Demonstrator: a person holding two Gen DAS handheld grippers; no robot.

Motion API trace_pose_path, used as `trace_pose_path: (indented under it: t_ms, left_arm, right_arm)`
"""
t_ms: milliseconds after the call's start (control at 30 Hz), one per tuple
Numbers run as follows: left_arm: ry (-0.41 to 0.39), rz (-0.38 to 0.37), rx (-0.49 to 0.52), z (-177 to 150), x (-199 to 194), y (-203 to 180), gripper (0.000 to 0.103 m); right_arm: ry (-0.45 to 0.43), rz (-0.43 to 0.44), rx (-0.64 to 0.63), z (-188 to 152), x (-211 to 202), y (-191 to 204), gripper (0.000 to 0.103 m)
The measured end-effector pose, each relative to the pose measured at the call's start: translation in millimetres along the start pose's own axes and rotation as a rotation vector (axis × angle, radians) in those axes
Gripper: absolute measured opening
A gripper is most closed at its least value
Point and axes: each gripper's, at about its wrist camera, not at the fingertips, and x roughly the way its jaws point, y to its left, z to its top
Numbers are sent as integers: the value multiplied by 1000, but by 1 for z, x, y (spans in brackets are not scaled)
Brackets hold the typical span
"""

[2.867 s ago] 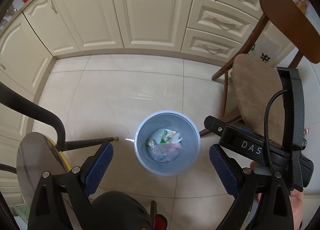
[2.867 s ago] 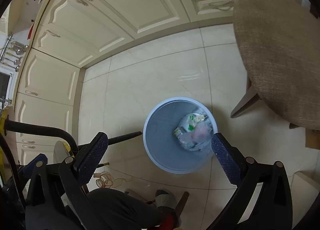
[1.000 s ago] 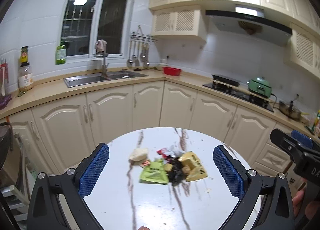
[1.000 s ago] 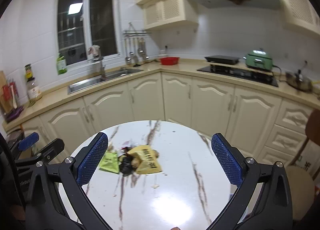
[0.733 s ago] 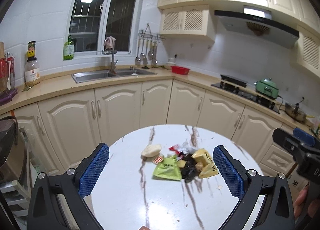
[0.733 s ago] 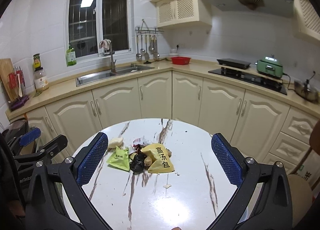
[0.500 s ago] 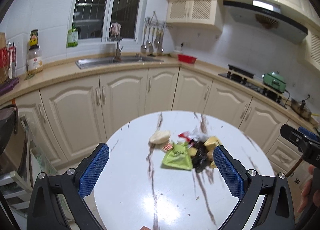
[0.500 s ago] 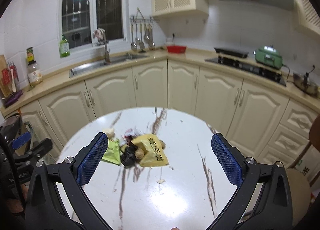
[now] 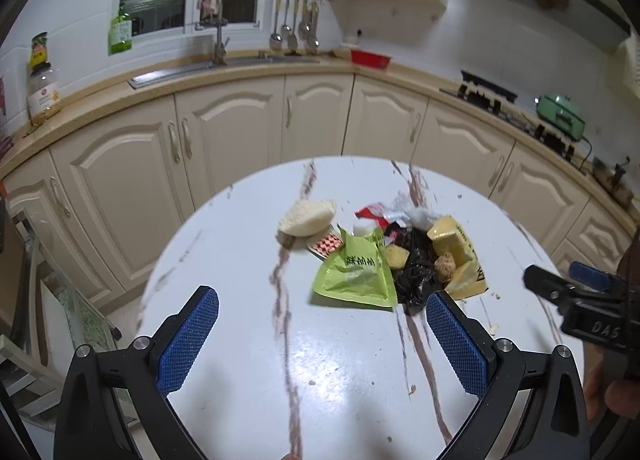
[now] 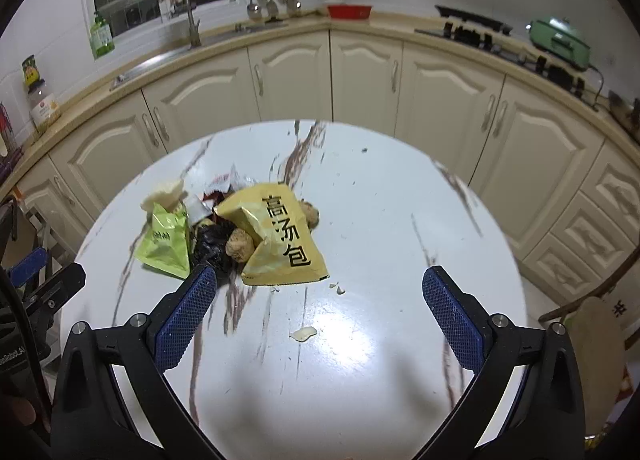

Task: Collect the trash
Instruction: 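Grasp the green packet with the left tool while the right tool grasps the yellow packet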

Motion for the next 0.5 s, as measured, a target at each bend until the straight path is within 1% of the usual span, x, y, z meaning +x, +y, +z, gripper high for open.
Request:
trace_pose_path:
  t_ms: [200, 333, 500]
  left_arm:
    - [59, 14, 7, 28, 54, -7, 102]
    - [104, 15, 7, 45, 94, -10, 102]
    - [153, 31, 9, 62, 139, -15, 102]
  right_arm:
    - [65, 9, -18, 2, 43, -1, 103]
    - [97, 32, -33, 7, 68, 0, 102]
    - [131, 56, -32, 13, 92, -2, 102]
